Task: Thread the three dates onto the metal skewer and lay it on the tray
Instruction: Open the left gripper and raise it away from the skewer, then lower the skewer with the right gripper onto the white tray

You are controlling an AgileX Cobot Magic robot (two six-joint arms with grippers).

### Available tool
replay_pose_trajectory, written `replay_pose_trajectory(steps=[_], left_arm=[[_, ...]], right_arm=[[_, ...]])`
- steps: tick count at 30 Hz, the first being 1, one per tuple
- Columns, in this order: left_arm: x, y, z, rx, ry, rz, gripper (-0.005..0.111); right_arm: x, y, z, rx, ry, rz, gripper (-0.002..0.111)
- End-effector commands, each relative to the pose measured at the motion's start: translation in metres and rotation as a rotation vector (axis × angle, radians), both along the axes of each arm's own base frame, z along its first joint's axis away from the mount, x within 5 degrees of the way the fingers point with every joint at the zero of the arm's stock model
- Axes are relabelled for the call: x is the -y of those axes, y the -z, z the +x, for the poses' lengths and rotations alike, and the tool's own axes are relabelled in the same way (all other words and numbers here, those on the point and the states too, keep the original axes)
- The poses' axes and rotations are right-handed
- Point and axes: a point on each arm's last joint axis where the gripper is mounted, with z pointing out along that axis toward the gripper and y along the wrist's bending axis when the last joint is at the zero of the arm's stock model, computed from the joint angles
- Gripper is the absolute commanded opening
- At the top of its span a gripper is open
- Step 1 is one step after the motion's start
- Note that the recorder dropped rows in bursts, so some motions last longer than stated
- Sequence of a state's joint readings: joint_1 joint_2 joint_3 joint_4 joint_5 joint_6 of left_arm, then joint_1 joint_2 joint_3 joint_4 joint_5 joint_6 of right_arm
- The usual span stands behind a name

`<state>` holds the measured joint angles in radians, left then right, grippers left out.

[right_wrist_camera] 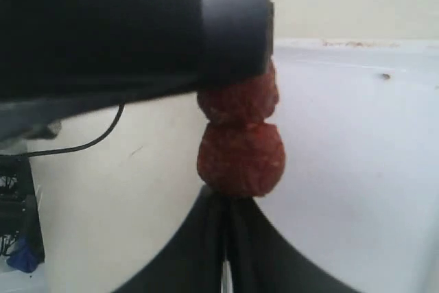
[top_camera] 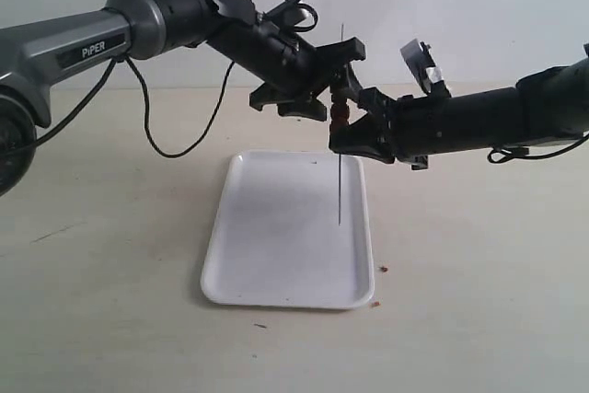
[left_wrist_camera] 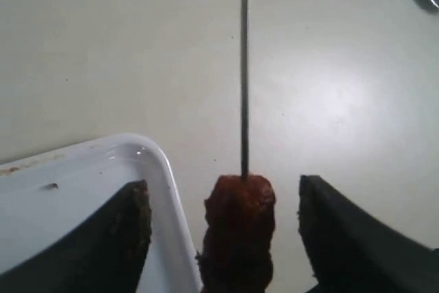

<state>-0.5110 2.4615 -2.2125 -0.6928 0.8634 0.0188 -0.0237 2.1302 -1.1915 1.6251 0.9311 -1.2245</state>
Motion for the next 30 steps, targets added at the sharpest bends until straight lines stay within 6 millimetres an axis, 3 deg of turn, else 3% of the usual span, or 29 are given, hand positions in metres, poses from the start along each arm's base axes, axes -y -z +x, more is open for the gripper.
replay_pose_trajectory(steps=[1, 3, 6, 10, 16, 23, 28, 30], left_arm=[[-0.022, -0.025, 0.007, 0.039, -0.002, 0.0, 0.061], [-0.034, -0.035, 0.009, 0.038, -0.008, 0.001, 0.055], [-0.055, -0.049, 0.01, 0.02, -0.002, 0.02, 0.037], [-0.085, -0.067, 0.008, 0.018, 0.025, 0.121, 0.0], [-0.104, -0.082, -0.014, 0.109, 0.087, 0.425, 0.0], [-0.107, -0.09, -0.057, 0.283, 0.051, 0.298, 0.0], [-0.152, -0.085, -0.131, 0.52, -0.109, 0.292, 0.0], [-0.172, -0.095, -0.163, 0.644, -0.176, 0.298, 0.0]], right_arm=[[-0.001, -0.001, -0.002, 0.016, -0.035, -0.022, 0.0], [0.0, 0.0, -0.001, 0.016, -0.026, -0.035, 0.0], [0.001, 0.001, -0.002, 0.016, -0.035, -0.057, 0.0], [0.001, 0.004, -0.004, 0.013, -0.07, -0.088, 0.0], [-0.001, 0.005, -0.008, -0.05, -0.087, -0.097, 0.0], [-0.034, -0.009, -0.016, -0.032, -0.136, -0.205, 0.0], [-0.041, -0.027, -0.02, -0.113, -0.029, -0.275, 0.0], [-0.042, -0.025, -0.023, -0.171, -0.032, -0.29, 0.0]])
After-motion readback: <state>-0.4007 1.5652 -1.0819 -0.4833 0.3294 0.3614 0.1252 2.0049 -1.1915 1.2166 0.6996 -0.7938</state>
